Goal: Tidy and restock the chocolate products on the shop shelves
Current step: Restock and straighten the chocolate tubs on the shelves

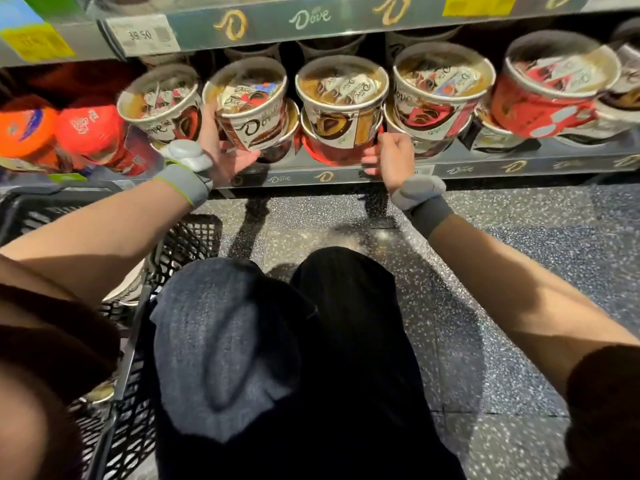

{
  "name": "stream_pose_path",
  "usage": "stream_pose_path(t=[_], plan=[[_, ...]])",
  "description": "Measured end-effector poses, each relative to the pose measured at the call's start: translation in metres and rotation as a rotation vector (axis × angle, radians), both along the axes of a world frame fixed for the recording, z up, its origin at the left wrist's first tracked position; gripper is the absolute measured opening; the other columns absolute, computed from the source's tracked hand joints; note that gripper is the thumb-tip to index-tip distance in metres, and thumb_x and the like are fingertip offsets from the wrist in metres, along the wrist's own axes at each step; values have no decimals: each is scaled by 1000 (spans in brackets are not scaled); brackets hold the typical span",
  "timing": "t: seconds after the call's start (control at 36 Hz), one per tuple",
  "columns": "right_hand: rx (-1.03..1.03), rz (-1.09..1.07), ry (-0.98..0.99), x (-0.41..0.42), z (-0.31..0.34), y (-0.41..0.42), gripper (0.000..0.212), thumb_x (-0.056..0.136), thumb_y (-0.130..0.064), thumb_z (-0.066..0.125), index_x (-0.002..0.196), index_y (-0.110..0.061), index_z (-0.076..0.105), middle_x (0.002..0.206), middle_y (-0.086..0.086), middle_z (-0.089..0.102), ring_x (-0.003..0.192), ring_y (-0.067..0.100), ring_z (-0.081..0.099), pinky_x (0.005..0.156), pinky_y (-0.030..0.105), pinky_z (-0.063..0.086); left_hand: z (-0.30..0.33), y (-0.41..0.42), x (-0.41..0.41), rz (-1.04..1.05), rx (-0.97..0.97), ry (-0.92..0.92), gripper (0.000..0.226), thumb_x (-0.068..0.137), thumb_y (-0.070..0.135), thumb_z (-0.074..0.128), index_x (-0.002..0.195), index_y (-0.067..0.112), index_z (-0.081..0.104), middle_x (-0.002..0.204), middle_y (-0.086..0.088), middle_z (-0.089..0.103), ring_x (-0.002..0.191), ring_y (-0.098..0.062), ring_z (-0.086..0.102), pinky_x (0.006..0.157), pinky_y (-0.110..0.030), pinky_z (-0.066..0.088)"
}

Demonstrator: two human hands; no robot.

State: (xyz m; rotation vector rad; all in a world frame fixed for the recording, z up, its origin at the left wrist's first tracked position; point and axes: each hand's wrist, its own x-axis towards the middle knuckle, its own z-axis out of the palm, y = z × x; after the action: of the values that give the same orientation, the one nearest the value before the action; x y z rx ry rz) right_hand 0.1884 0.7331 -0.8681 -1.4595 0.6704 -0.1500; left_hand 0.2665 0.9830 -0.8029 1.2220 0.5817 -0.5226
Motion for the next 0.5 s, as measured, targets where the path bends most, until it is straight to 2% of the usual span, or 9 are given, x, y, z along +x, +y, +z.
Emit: stream_pose_path(t=[0.06, 0.11, 0.14, 0.17, 0.25, 0.31, 0.42, 0.5], plan=[[2, 9, -6, -1, 3, -1, 23, 96, -16, 39, 82, -6, 54, 82, 15, 61, 61, 19, 60, 46, 27, 49, 3, 2, -1, -12, 26, -23, 52, 89, 57, 52, 106, 8, 55, 111, -18, 62, 93, -27, 68, 61, -33, 59], [12, 22, -13, 0, 6, -2, 24, 97, -17, 40, 87, -4, 58, 81, 14, 62, 63, 18, 61, 48, 28, 51, 6, 5, -2, -43, 98, -42, 36, 94, 49, 48, 94, 14, 53, 102, -15, 61, 82, -25, 71, 60, -29, 58], [15, 30, -21, -1, 8, -1, 25, 97, -17, 40, 84, -6, 58, 81, 13, 61, 64, 18, 62, 48, 27, 51, 5, 7, -1, -55, 131, -55, 31, 95, 47, 48, 96, 16, 53, 102, -13, 61, 77, -24, 72, 58, -28, 58], [16, 38, -30, 0, 9, -1, 24, 97, -17, 41, 83, -7, 58, 81, 12, 61, 66, 17, 62, 49, 26, 51, 5, 10, -1, -69, 149, -68, 32, 95, 48, 48, 103, 17, 55, 107, -13, 61, 79, -23, 72, 56, -27, 56], [36, 57, -26, 0, 11, 0, 21, 95, -19, 43, 98, -5, 58, 84, 12, 60, 69, 16, 62, 47, 22, 50, 2, 15, -3, -56, 217, -72, 68, 86, 65, 43, 126, 11, 55, 115, -12, 57, 92, -27, 64, 55, -24, 53], [51, 61, -3, 2, 13, 0, 22, 94, -20, 43, 104, -4, 55, 83, 11, 59, 69, 16, 62, 46, 21, 48, 2, 16, -4, -49, 219, -70, 72, 84, 66, 44, 124, 6, 54, 109, -12, 54, 84, -27, 62, 54, -24, 53], [96, 72, 31, 2, 23, -2, 20, 92, -21, 43, 94, -5, 54, 82, 14, 60, 70, 21, 62, 49, 25, 50, 5, 19, -7, -53, 194, -75, 69, 79, 66, 51, 115, 7, 56, 109, -12, 58, 79, -26, 61, 54, -25, 50], [198, 101, 64, 1, 31, -2, 45, 96, -39, 42, 119, -1, 50, 105, 22, 61, 91, 31, 64, 63, 32, 57, 7, 23, -9, -33, 206, -92, 74, 72, 65, 59, 119, 8, 57, 122, -14, 60, 87, -28, 60, 58, -29, 51]])
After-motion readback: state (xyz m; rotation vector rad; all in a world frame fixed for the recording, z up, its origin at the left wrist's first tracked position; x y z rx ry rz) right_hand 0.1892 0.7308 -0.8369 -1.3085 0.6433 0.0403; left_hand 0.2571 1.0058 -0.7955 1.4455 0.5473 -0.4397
